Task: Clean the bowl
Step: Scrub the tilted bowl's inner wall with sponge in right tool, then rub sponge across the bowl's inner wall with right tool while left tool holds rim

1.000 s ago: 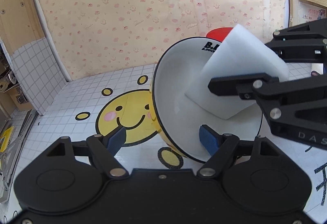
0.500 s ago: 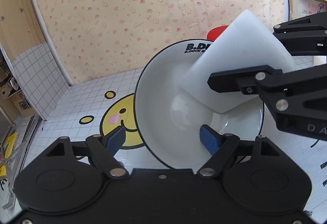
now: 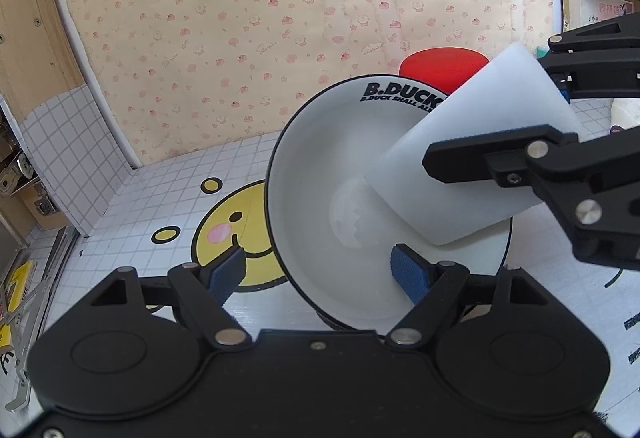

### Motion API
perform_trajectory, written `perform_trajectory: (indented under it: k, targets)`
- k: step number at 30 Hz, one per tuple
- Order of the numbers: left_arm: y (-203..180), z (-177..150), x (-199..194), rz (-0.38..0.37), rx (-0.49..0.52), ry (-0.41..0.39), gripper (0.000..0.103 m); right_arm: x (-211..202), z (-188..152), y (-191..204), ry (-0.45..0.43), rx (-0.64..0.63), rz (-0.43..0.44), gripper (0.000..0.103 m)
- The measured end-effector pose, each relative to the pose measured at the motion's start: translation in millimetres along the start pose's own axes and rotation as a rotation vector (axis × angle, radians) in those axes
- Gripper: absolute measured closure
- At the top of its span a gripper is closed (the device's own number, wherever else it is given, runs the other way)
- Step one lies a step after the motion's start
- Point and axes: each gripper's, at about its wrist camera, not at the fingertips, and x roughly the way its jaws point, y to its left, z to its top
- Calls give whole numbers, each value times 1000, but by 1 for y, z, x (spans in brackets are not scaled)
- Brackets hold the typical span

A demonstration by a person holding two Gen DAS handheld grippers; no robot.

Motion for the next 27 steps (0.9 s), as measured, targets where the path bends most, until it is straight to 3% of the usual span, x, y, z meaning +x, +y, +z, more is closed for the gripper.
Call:
perform_trajectory:
  k: [8, 11, 14, 17, 20, 27]
  targets:
    - [7, 4, 0, 12, -25, 9, 22, 5, -5, -3, 50, -18, -27, 80]
    - [0, 3, -1, -49, -27, 19, 22, 6, -5, -3, 54, -17, -23, 80]
    - [-9, 5, 6, -15, -36, 14, 23, 7, -6, -4, 60, -17, -29, 80]
    - [-2, 6, 10, -73, -93, 33, 33, 7, -5, -4, 55, -15, -41, 79]
    - [-2, 7, 9, -102, -74, 34, 43, 4, -3, -3, 17, -24, -53, 79]
    - [-4, 3, 7, -114, -50, 10, 49, 3, -3, 0, 7, -28, -25, 79]
